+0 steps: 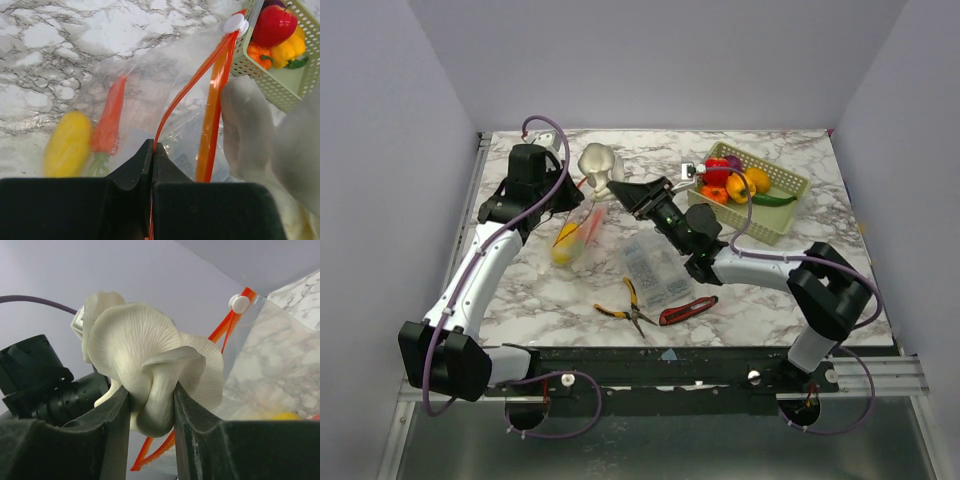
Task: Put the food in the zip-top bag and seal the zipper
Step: Place the fake vegetable in the zipper food storage bag.
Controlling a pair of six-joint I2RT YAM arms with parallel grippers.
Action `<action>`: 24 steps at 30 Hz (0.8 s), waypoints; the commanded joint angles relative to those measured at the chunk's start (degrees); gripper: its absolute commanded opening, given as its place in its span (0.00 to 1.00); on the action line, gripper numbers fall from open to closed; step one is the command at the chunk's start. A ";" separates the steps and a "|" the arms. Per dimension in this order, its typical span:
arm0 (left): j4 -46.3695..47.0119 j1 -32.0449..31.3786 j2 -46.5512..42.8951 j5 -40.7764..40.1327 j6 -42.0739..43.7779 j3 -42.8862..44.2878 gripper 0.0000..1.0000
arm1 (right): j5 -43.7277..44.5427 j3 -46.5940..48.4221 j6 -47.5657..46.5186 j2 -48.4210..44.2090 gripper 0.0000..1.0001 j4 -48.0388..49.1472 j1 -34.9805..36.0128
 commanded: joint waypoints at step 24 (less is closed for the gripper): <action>2.85 2.39 -0.66 4.99 -3.74 -1.53 0.00 | 11.15 2.29 14.40 7.40 0.00 0.46 4.15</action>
